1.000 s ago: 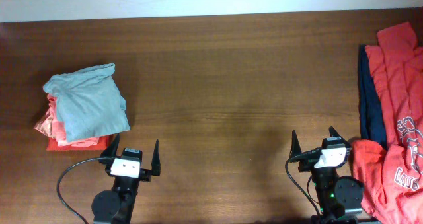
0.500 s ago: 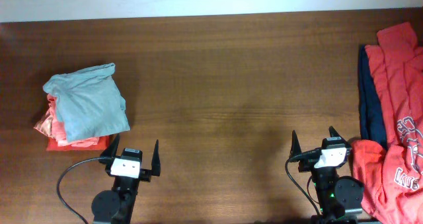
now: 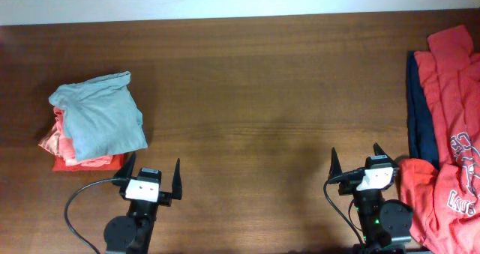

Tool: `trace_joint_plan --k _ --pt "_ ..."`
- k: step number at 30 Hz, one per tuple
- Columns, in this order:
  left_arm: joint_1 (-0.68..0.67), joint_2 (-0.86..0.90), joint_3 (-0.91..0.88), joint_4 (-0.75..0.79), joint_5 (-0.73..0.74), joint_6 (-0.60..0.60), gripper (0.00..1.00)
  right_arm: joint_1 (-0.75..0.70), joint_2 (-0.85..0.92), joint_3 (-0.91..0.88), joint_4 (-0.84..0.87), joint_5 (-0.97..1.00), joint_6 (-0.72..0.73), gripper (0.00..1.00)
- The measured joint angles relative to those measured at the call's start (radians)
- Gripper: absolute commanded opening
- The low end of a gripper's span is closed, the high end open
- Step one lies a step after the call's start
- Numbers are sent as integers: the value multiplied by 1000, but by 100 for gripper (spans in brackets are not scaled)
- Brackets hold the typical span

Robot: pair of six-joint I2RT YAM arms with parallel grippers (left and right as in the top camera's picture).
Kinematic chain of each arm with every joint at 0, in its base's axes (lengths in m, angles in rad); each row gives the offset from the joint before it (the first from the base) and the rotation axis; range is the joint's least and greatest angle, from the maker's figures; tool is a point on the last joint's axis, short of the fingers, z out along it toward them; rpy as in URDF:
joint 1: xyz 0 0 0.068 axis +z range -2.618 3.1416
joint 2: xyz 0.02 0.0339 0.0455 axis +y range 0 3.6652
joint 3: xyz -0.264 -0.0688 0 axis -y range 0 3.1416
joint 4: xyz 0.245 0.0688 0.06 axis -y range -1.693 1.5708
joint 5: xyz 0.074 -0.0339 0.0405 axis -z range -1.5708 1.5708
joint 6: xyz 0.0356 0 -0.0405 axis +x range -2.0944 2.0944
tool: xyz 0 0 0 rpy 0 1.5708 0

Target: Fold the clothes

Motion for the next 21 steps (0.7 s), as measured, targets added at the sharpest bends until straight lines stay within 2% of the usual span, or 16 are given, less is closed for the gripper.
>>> trace_joint_plan --k 13,21 --pt "0 0 0 0 0 0 99 0 0 0 2 -10 1 99" --pt "0 0 0 0 1 -16 99 0 0 3 -10 5 52 99"
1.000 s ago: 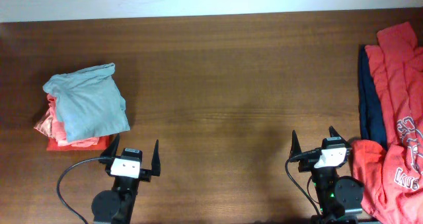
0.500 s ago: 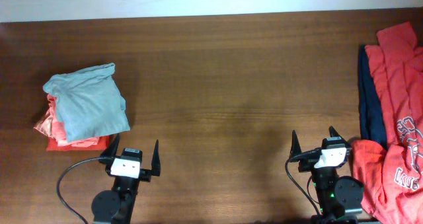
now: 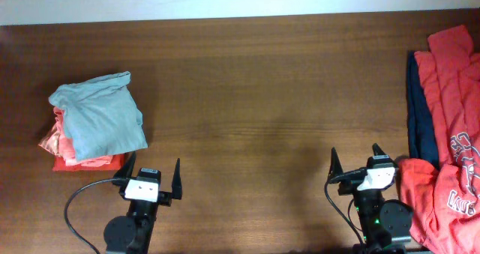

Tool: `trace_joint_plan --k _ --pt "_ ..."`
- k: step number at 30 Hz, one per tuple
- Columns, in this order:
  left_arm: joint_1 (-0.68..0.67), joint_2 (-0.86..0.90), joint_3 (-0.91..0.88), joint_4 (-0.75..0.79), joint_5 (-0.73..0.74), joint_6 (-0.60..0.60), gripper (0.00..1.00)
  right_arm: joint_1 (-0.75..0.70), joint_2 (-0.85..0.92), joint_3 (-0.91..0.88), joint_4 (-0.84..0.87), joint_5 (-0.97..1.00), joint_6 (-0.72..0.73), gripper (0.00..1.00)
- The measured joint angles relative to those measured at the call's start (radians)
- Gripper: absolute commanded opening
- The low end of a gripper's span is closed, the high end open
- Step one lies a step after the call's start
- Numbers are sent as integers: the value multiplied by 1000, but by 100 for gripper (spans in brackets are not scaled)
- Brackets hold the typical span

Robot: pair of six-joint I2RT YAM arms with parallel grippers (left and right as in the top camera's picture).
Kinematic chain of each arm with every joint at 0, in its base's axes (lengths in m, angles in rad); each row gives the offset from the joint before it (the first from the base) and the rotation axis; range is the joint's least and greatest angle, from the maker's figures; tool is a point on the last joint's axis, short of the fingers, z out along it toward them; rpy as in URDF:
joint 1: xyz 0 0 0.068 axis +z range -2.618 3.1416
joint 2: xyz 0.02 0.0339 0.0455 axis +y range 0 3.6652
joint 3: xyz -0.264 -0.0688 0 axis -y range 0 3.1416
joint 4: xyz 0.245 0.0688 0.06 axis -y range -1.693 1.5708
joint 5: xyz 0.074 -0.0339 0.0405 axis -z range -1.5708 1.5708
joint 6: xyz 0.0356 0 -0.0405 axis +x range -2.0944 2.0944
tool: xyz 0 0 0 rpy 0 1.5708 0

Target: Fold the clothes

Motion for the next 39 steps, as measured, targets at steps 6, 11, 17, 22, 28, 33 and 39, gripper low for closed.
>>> trace_joint_plan --k 6,11,17,22,28,33,39 --pt "0 4 38 -77 0 -27 99 0 8 97 -166 98 29 99" --pt "0 71 135 -143 0 -45 99 0 90 210 -269 182 66 99" --pt "0 250 286 -207 0 -60 99 0 296 346 -346 254 98 99" --pt "0 449 421 -285 0 -71 99 -16 534 471 -447 282 117 99" --pt "0 653 515 -300 11 -75 99 -92 874 620 -547 244 144 99" --pt "0 731 523 -291 63 -75 99 -157 1052 671 -552 257 178 99" --pt "0 740 524 -281 106 -75 99 -340 1205 671 -526 303 253 98"
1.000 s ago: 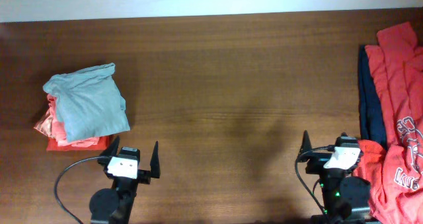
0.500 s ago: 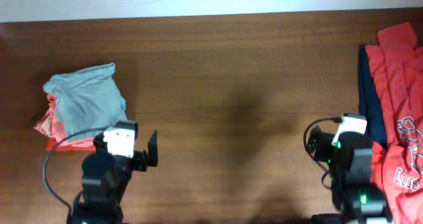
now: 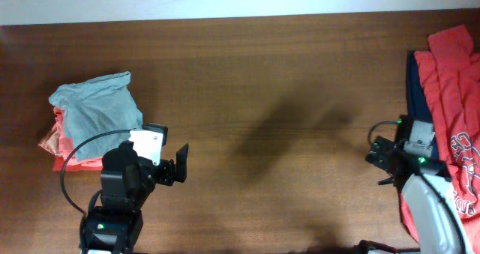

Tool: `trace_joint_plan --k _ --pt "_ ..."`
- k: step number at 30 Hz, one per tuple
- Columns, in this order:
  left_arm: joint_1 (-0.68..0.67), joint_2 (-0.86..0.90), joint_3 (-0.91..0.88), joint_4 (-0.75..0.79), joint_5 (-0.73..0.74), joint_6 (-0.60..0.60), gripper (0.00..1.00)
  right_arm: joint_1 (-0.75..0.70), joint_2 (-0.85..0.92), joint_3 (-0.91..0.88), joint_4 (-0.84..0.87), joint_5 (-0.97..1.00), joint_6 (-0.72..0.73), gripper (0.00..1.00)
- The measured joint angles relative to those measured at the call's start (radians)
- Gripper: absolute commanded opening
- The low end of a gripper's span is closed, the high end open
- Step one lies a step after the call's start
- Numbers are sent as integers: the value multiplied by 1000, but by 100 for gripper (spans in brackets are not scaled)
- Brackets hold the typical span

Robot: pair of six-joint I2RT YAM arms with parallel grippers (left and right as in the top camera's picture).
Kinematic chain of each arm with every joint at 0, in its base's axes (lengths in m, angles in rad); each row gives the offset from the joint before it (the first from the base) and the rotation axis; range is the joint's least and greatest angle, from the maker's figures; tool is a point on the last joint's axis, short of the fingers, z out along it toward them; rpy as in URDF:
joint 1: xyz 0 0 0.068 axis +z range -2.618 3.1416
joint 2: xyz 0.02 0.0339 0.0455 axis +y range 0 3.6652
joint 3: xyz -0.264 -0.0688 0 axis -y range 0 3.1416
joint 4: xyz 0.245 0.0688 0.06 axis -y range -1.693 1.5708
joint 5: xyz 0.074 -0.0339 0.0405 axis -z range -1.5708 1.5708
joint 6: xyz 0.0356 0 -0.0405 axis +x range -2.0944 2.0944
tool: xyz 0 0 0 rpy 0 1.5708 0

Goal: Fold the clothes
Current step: 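Reach the right gripper into the right pile and grasp the orange t-shirt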

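At the left, a folded grey shirt [image 3: 97,119] tops a stack of folded red and orange garments [image 3: 61,146]. At the right edge lies a heap of unfolded red shirts [image 3: 454,82] over a navy garment [image 3: 420,97]. My left gripper [image 3: 159,166] is raised beside the stack's lower right corner, its jaws apart and empty. Just left of the red heap, my right gripper [image 3: 384,160] hangs over bare wood. It is seen end-on, looks open and holds nothing.
The brown wooden table [image 3: 255,82] stretches between the two piles. A pale wall strip runs along its far edge. Black cables [image 3: 71,171] loop beside the left arm. Arm shadows fall on the wood at centre right.
Both arms have left their rest poses at the front edge. The left gripper is now higher, by the folded stack. The right gripper has shifted right and farther back, next to the red heap.
At both earlier moments the two arms were parked at the front edge with open grippers pointing away, and the piles lay as they do now. Now both arms are raised and displaced. No garment has changed place.
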Motion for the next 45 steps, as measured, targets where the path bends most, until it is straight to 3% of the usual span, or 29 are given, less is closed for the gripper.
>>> trace_joint_plan --k 5,10,12,13,14,15,16,25,31,36,45 --pt "0 0 0 4 11 0 99 -94 130 1 13 11 20 91" --pt "0 0 0 4 12 0 99 -135 252 1 43 31 29 91" --pt "0 0 0 4 14 0 99 -152 293 5 51 37 33 86" --pt "0 0 0 4 15 0 99 -156 299 11 64 45 32 71" --pt "0 0 0 4 15 0 99 -163 313 18 72 46 29 50" --pt "0 0 0 4 15 0 99 -164 322 20 79 49 35 19" --pt "0 0 0 4 15 0 99 -166 330 24 82 52 34 4" --pt "0 0 0 5 15 0 99 -171 331 23 62 -48 12 4" --pt "0 0 1 36 15 0 99 -129 197 44 8 -410 -102 4" --pt "0 0 1 57 15 0 99 111 75 103 29 -636 -158 4" --pt "0 0 2 58 15 0 99 595 153 110 298 -627 -103 7"
